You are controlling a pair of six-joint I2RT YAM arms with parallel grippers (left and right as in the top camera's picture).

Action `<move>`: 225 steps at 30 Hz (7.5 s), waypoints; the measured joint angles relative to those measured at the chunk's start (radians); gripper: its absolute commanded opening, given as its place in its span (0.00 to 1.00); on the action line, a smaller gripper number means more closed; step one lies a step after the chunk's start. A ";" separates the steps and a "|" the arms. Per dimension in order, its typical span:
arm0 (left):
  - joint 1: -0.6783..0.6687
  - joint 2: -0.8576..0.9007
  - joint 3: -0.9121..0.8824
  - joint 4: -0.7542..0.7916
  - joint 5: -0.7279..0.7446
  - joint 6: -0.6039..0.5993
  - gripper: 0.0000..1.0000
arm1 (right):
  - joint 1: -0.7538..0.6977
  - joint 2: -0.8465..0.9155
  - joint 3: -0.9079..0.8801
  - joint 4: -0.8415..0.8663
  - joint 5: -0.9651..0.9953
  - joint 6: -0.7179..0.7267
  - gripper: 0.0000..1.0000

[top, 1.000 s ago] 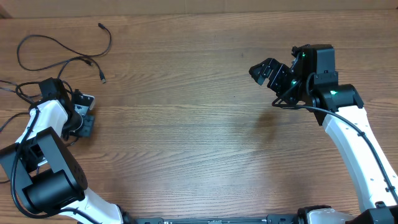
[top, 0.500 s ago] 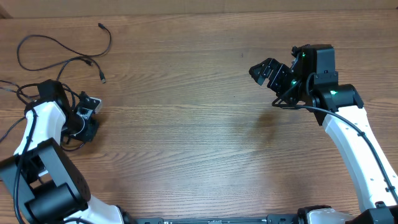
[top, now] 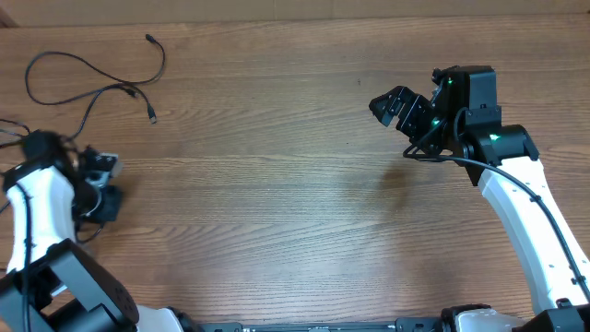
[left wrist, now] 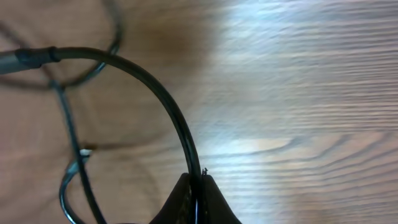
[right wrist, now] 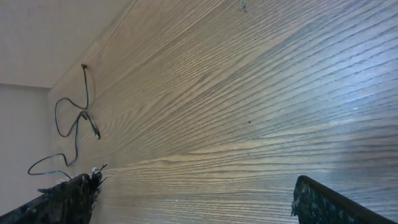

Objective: Untangle cables

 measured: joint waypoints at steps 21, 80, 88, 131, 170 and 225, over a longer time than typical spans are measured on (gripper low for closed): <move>0.023 0.000 -0.101 0.010 0.056 -0.017 0.04 | 0.000 0.000 0.000 0.028 0.000 0.000 1.00; 0.154 -0.066 0.048 0.088 0.058 -0.157 1.00 | 0.000 0.000 0.000 0.018 0.000 0.000 1.00; -0.039 -0.248 0.169 0.118 0.177 -0.157 1.00 | 0.000 0.000 0.000 0.007 -0.020 0.000 1.00; -0.486 -1.165 0.176 -0.498 0.531 -0.157 1.00 | 0.000 0.000 0.000 -0.098 -0.037 0.000 1.00; -0.486 -1.295 0.179 -0.583 0.550 -0.157 1.00 | 0.000 -0.276 0.003 -0.254 0.121 -0.076 1.00; -0.486 -1.295 0.179 -0.583 0.550 -0.157 1.00 | 0.000 -0.742 0.006 -0.442 0.544 -0.121 1.00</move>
